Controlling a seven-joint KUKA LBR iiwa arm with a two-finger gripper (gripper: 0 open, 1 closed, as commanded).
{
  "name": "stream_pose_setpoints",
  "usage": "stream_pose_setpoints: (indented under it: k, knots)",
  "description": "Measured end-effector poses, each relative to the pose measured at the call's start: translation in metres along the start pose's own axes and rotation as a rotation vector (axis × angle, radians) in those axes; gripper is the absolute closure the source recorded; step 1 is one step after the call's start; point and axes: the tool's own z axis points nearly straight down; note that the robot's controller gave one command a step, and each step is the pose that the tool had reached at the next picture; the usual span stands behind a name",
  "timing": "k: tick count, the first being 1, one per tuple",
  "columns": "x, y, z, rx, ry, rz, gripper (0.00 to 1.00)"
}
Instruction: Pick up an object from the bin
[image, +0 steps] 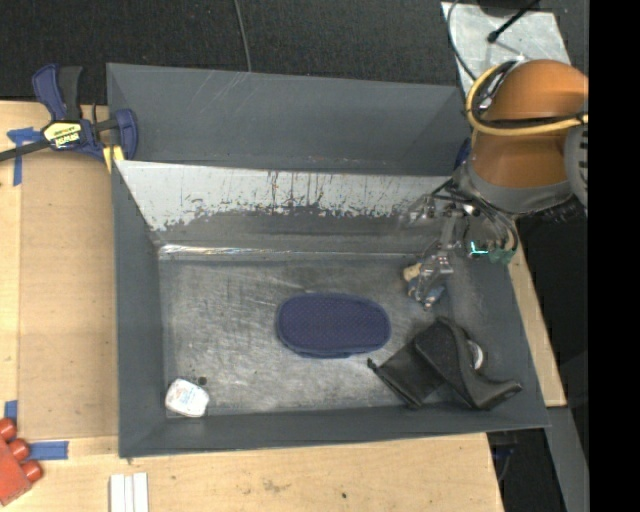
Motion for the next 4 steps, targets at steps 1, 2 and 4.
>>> stream_pose_setpoints:
  k: [1, 2, 4]
  knots:
    - [0.079, 0.069, 0.081, -0.003, 0.006, -0.061, 0.0]
    - [0.074, 0.065, 0.075, 0.001, -0.008, -0.055, 1.0]
    - [0.104, 0.06, -0.07, 0.004, -0.014, -0.467, 1.0]
